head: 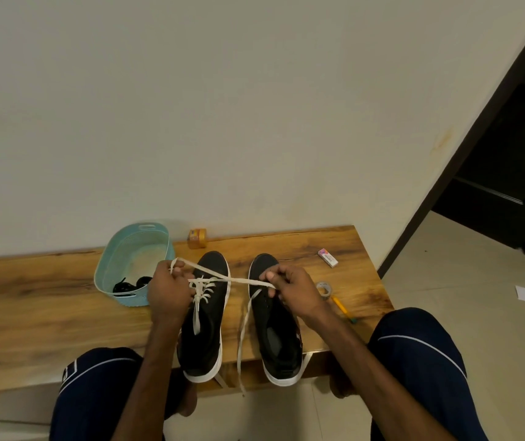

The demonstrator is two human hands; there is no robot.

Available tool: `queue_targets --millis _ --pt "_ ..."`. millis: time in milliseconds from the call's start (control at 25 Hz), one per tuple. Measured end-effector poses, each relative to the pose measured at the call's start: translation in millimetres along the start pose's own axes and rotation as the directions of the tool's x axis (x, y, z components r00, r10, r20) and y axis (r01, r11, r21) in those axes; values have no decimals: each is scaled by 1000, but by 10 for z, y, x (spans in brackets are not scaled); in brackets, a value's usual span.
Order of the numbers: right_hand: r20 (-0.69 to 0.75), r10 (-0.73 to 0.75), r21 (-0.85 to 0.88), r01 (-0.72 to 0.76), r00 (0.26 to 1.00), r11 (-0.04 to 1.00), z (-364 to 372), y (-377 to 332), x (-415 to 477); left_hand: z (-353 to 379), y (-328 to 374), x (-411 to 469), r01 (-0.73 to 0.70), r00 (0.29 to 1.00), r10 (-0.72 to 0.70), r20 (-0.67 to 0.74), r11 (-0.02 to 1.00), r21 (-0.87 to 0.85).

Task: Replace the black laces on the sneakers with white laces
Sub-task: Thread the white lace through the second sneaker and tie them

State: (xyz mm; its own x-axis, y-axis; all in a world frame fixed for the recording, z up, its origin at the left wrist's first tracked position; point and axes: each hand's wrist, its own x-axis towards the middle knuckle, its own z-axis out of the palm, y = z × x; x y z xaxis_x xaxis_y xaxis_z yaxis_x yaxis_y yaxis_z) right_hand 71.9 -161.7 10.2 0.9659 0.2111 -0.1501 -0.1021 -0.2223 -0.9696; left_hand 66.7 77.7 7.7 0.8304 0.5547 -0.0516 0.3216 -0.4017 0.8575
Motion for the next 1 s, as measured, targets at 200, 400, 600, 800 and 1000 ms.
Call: queue_targets --millis 200,400,600,800,1000 --pt "-13 -11 -2 11 1000 1000 -130 -71 13 103 131 -227 -262 962 264 69 823 503" --pt "171 -79 -207 115 982 972 -39 -94 -70 366 271 -516 -453 724 407 556 889 -62" --pt "31 -100 -308 105 994 946 -42 -101 -84 499 179 -582 -370 726 342 596 925 -81" --pt "36 -133 -361 137 990 922 -75 -21 -51 523 142 -526 -233 730 269 629 962 -141" --pt "110 230 -649 -106 967 754 -267 212 105 592 80 -485 -185 883 175 436 983 -22"
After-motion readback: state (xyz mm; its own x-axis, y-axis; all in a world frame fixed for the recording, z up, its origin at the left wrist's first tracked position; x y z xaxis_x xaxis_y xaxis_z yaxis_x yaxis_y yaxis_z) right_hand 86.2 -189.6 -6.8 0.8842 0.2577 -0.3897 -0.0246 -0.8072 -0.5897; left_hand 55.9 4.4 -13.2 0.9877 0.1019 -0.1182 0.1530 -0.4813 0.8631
